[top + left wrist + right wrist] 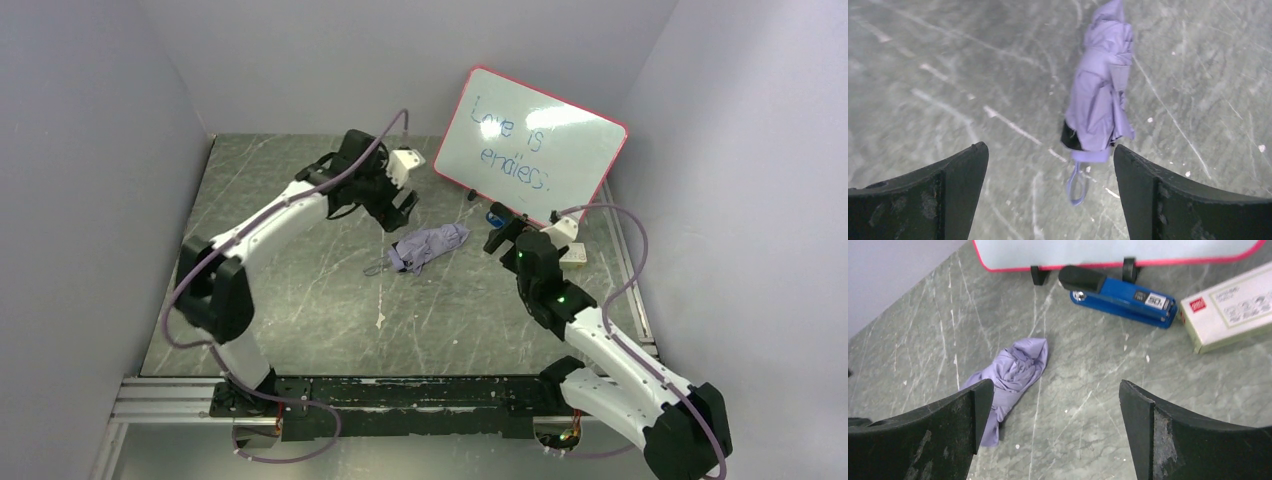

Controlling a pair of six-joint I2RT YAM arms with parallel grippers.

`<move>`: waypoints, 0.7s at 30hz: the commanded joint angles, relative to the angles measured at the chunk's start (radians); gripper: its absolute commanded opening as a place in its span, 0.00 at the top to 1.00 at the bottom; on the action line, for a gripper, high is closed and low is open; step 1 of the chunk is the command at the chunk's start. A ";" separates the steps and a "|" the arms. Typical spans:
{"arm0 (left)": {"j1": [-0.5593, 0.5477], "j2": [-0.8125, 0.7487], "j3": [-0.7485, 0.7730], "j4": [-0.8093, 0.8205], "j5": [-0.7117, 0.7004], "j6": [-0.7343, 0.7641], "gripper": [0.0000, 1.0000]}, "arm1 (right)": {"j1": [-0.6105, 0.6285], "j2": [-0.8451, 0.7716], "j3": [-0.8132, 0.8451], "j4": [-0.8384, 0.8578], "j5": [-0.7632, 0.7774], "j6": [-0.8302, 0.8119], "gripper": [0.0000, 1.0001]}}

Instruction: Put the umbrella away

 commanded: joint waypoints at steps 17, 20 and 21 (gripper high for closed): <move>0.126 -0.470 -0.426 0.364 -0.767 -0.379 0.03 | -0.004 0.047 0.326 -0.280 -0.002 -0.386 0.00; 0.165 -0.460 -0.449 0.377 -0.760 -0.391 0.03 | -0.004 0.018 0.328 -0.261 -0.016 -0.389 0.00; 0.179 -0.459 -0.457 0.377 -0.751 -0.398 0.03 | -0.004 0.010 0.329 -0.259 -0.017 -0.388 0.00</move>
